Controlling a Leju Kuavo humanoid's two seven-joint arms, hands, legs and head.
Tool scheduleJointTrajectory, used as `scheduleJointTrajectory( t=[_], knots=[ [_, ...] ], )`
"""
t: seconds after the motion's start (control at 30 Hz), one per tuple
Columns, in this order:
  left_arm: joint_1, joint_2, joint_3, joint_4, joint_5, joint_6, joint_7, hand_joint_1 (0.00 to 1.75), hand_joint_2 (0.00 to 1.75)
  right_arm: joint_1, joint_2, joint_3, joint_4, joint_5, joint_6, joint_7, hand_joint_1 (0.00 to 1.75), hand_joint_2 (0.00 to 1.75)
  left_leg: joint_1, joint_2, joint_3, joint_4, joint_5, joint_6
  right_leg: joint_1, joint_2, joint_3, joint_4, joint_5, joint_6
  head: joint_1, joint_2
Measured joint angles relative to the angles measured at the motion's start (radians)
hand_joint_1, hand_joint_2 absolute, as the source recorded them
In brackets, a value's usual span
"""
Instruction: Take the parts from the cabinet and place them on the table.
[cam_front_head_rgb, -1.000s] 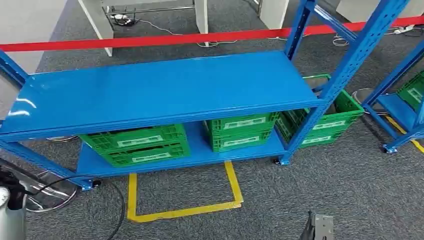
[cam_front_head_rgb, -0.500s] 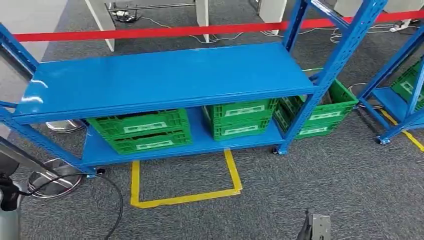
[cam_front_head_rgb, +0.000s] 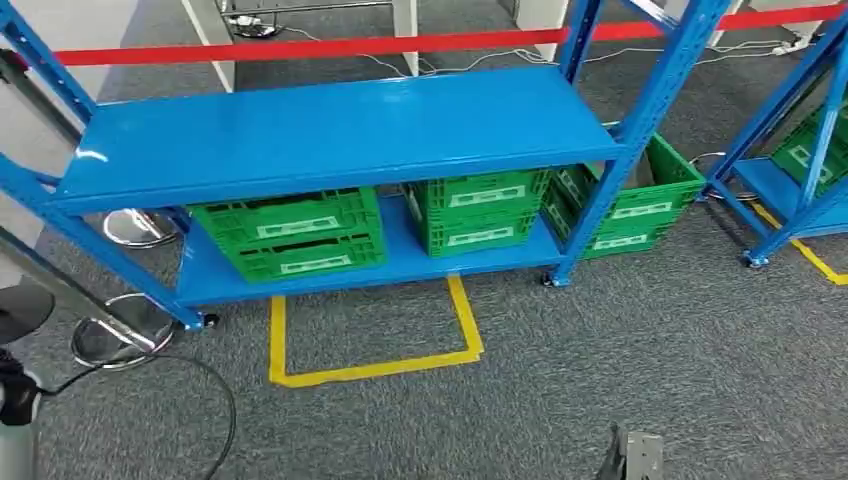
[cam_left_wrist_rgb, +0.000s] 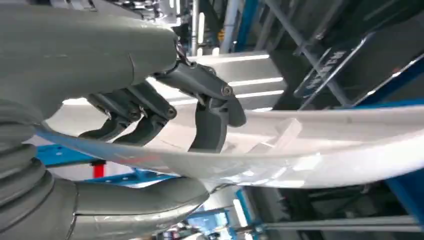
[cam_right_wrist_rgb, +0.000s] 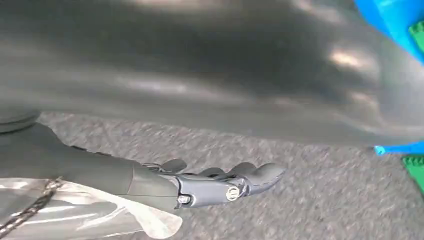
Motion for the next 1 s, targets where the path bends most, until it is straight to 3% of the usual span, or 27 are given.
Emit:
scheduleJointTrajectory(
  t=[0.03,0.07,0.13,0.17,0.2,0.23,0.27,0.3,0.33,0.37,0.4,0.47,0.53,0.6,0.67,0.7,0.73,0.77,0.83,0.87,0.9,1.0],
  knots=[
    [0.003,0.001,0.000,0.000,0.000,0.000,0.000,1.75,1.75,-0.001,0.003,0.000,0.001,0.000,0.000,0.000,0.00,0.00,0.005,-0.004,-0.007,0.005,-0.018,-0.004,-0.007,-0.007,-0.009,-0.005,0.015,-0.012,0.002,0.000],
    [0.003,0.003,0.002,0.000,0.000,0.000,0.000,1.75,1.75,-0.001,0.003,0.000,0.001,0.000,0.000,0.000,0.00,0.00,0.005,-0.006,-0.021,0.035,-0.075,-0.011,-0.006,-0.006,-0.022,-0.005,0.028,-0.021,-0.002,0.000],
    [0.005,0.004,0.004,0.000,0.000,0.000,0.000,1.75,1.75,0.000,0.005,0.000,0.001,0.000,0.000,0.000,0.00,0.00,0.010,-0.006,-0.051,0.188,-0.208,-0.023,-0.005,-0.007,-0.046,-0.002,0.057,-0.024,-0.005,0.000],
    [0.007,0.004,0.004,0.000,0.001,0.000,0.002,1.75,1.75,0.000,0.005,0.000,0.001,0.000,0.000,0.000,0.00,0.00,0.012,-0.007,-0.063,0.269,-0.245,-0.026,-0.004,-0.007,-0.065,0.001,0.071,-0.025,-0.006,0.000],
    [0.007,0.004,0.005,0.000,0.000,0.000,0.002,1.75,1.75,0.000,0.005,0.000,0.001,0.000,0.000,0.000,0.00,0.00,0.014,-0.007,-0.063,0.319,-0.245,-0.029,-0.004,-0.008,-0.084,0.005,0.082,-0.024,-0.005,0.000],
    [0.008,0.004,0.005,0.000,0.000,0.000,0.002,1.75,1.75,0.000,0.005,0.000,0.001,0.000,0.000,0.000,0.00,0.00,0.015,-0.007,-0.047,0.328,-0.222,-0.030,-0.003,-0.009,-0.104,0.010,0.093,-0.022,-0.005,0.000],
    [0.008,0.004,0.005,0.000,0.000,0.000,0.002,1.75,1.75,0.000,0.005,0.000,0.002,0.000,0.000,0.000,0.00,0.00,0.016,-0.007,-0.014,0.300,-0.187,-0.029,-0.003,-0.009,-0.126,0.016,0.104,-0.020,-0.006,0.000],
    [0.007,0.004,0.005,0.000,0.000,0.000,0.002,1.75,1.75,0.000,0.005,0.000,0.002,0.000,0.000,0.000,0.00,0.00,0.016,-0.007,0.040,0.234,-0.153,-0.027,-0.004,-0.007,-0.147,0.020,0.111,-0.017,-0.005,0.000],
    [0.007,0.004,0.005,0.000,0.000,0.000,0.002,1.75,1.75,0.000,0.005,0.000,0.002,0.000,0.000,0.000,0.00,0.00,0.016,-0.007,0.099,0.158,-0.147,-0.023,-0.004,-0.007,-0.159,0.025,0.120,-0.013,-0.006,0.000],
    [0.007,0.005,0.005,0.000,0.001,0.000,0.002,1.75,1.75,0.000,0.006,0.000,0.002,0.001,0.000,0.000,0.00,0.00,0.014,-0.008,0.180,0.057,-0.182,-0.017,-0.002,-0.006,-0.168,0.030,0.126,-0.008,-0.006,0.000],
    [0.006,0.005,0.005,-0.001,0.006,0.000,0.006,1.75,1.75,0.000,0.007,0.000,0.002,0.001,0.000,0.000,0.00,0.00,0.011,-0.009,0.224,-0.020,-0.211,-0.009,0.001,-0.004,-0.173,0.036,0.131,-0.004,-0.003,0.000],
    [0.009,0.005,0.005,-0.001,0.025,0.000,0.011,1.75,1.75,0.000,0.007,0.000,0.002,0.000,0.000,0.000,0.00,0.00,0.004,-0.008,0.212,-0.020,-0.211,0.003,-0.003,-0.005,-0.177,0.036,0.147,0.010,-0.005,0.000],
    [0.009,0.004,0.004,-0.001,0.036,0.000,0.010,1.75,1.75,0.001,0.007,0.000,0.003,0.000,0.000,0.000,0.00,0.00,0.009,-0.005,0.205,-0.029,-0.190,0.024,-0.007,-0.004,-0.189,0.041,0.150,0.021,-0.005,0.000],
    [0.009,0.003,0.004,-0.001,0.042,0.000,0.010,1.75,1.75,0.001,0.007,0.000,0.005,0.000,0.000,0.000,0.00,0.00,0.006,-0.003,0.190,-0.027,-0.176,0.039,-0.009,-0.002,-0.234,0.134,0.068,0.026,0.001,0.000],
    [0.013,0.002,0.004,-0.001,0.053,0.000,0.011,1.75,1.75,0.002,0.007,0.000,0.005,0.000,0.003,0.000,0.00,0.00,0.002,-0.003,0.169,-0.025,-0.163,0.042,-0.009,-0.002,-0.297,0.303,-0.012,0.031,0.000,0.000],
    [0.014,0.001,0.002,-0.001,0.055,0.000,0.012,1.75,1.75,0.004,0.007,0.000,0.006,0.000,0.005,0.000,0.00,0.00,0.000,-0.003,0.160,-0.024,-0.156,0.042,-0.009,-0.002,-0.313,0.354,-0.030,0.032,0.002,0.000],
    [0.016,0.001,0.001,-0.001,0.056,0.000,0.013,1.75,1.75,0.005,0.007,0.000,0.006,0.000,0.005,0.000,0.00,0.00,-0.001,-0.003,0.154,-0.024,-0.151,0.041,-0.009,-0.002,-0.303,0.352,-0.022,0.031,0.000,0.000],
    [0.017,0.000,-0.001,-0.001,0.057,0.000,0.014,1.75,1.75,0.005,0.007,0.000,0.007,0.001,0.005,0.000,0.00,0.00,-0.002,-0.003,0.150,-0.024,-0.148,0.040,-0.009,-0.002,-0.266,0.306,0.004,0.029,0.001,0.000],
    [0.017,0.000,-0.007,-0.001,0.058,-0.003,0.014,1.75,1.75,0.003,0.007,0.000,0.007,0.005,0.004,0.000,0.00,0.00,-0.003,-0.003,0.148,-0.021,-0.145,0.037,-0.009,-0.003,-0.152,0.125,0.073,0.020,0.001,0.000],
    [0.016,0.001,-0.013,-0.001,0.058,-0.007,0.014,1.75,1.75,0.001,0.007,0.000,0.007,0.006,0.002,0.000,0.00,0.00,-0.003,-0.002,0.146,-0.019,-0.145,0.036,-0.007,-0.003,-0.111,0.054,0.081,0.014,0.001,0.000],
    [0.015,0.002,-0.019,-0.001,0.058,-0.010,0.014,1.75,1.75,-0.001,0.006,0.000,0.007,0.008,0.000,0.000,0.00,0.00,-0.010,-0.001,0.137,-0.008,-0.146,0.031,-0.005,-0.002,-0.088,0.025,0.074,0.012,0.000,0.000],
    [0.013,0.004,-0.036,-0.001,0.064,-0.024,0.014,1.75,1.75,0.001,0.006,0.000,0.007,0.010,-0.002,0.000,0.00,0.00,-0.005,-0.001,0.123,-0.005,-0.137,0.016,-0.001,-0.002,-0.103,0.029,0.077,0.002,0.000,0.000]
  ],
)
